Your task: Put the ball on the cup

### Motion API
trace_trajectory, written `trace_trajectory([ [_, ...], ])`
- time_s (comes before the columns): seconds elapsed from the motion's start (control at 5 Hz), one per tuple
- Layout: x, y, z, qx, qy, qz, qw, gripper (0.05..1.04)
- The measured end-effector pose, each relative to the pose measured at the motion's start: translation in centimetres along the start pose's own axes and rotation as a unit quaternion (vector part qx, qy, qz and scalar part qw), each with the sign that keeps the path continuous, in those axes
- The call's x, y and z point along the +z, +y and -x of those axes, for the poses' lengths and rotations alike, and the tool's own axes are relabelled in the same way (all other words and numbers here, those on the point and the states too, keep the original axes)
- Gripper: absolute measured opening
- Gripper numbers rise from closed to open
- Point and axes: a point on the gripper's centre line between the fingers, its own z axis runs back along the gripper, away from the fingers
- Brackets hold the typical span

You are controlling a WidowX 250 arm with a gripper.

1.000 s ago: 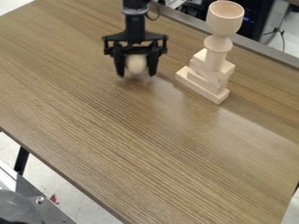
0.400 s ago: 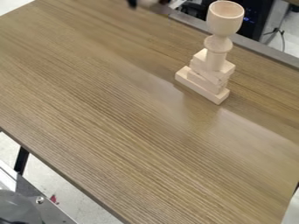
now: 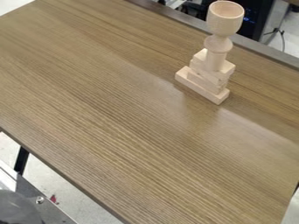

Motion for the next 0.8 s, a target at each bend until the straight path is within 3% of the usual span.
trace_trajectory([
  [0.2,1.6,-1.6,1.7,-0.026,-0.001,-0.009,0.9996,0.797],
  [0.4,2.6,-2.7,3.0,-0.048,-0.005,-0.001,0.9989,0.797],
  [0.8,1.0,-3.7,5.2,-0.078,0.027,-0.004,0.9966,0.797],
])
